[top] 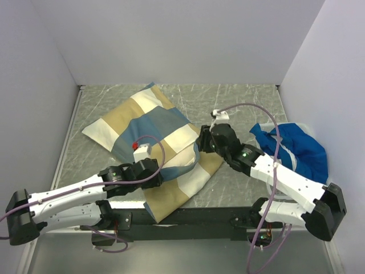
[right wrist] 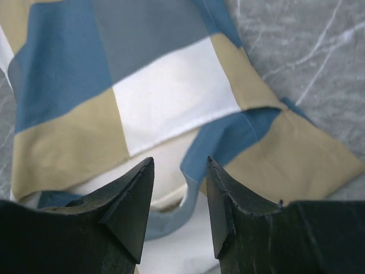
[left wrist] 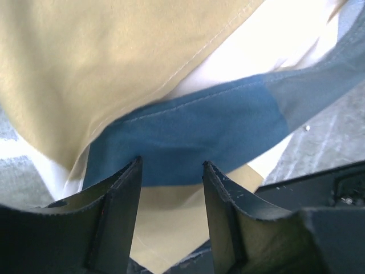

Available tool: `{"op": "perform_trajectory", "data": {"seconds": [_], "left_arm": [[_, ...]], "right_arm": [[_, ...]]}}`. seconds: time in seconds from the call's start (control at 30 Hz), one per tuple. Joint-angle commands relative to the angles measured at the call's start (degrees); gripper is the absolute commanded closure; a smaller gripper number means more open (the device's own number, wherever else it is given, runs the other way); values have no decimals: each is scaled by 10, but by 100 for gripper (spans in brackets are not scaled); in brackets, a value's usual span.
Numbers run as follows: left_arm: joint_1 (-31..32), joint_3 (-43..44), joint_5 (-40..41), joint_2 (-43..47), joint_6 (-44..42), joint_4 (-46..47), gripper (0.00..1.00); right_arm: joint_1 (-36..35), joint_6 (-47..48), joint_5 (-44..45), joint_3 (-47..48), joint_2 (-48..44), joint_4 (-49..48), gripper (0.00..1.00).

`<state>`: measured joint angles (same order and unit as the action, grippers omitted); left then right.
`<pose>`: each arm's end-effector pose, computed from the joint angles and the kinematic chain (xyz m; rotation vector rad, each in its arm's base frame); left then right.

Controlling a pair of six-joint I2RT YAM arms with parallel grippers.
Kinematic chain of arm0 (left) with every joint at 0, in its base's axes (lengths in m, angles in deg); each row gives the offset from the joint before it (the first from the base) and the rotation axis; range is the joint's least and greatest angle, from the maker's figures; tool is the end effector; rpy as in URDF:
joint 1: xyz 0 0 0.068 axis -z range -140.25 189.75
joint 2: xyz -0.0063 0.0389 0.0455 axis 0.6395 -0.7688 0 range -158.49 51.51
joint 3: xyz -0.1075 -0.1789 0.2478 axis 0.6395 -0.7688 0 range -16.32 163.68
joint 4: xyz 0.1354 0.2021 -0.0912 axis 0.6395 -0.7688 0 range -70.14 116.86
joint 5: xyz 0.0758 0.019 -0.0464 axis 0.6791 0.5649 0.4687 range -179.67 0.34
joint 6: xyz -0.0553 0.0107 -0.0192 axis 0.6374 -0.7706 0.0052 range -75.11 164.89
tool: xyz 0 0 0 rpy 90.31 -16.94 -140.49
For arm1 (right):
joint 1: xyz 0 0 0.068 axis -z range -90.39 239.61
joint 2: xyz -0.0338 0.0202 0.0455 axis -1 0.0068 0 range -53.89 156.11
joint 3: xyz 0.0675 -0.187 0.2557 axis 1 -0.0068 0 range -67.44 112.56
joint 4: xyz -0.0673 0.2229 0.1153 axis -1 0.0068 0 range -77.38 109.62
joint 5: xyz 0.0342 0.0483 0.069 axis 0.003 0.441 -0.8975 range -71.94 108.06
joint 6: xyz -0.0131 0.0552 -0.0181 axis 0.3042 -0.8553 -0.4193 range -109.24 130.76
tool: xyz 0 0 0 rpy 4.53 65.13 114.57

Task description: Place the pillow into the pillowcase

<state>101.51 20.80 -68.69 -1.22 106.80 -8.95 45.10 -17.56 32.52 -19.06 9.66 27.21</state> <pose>0.0849 -0.1249 0.2680 -0.1625 2.4576 -0.5436 0.1718 0.1537 0.3334 -0.1433 2.1082 0.5106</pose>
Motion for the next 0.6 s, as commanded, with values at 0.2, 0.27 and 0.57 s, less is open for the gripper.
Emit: {"op": "perform_trajectory", "data": {"seconds": [0.2,0.27,0.57], "left_arm": [[2,71,82,-46,-50,-11,44],[1,71,87,-51,-55,-12,42],[-4,59,61,-100,-83,29,39]], "right_arm": [[-40,72,61,109,129,93,49],[-44,75,53,109,148,93,49],[-49,77,54,144,199,131,54]]}}
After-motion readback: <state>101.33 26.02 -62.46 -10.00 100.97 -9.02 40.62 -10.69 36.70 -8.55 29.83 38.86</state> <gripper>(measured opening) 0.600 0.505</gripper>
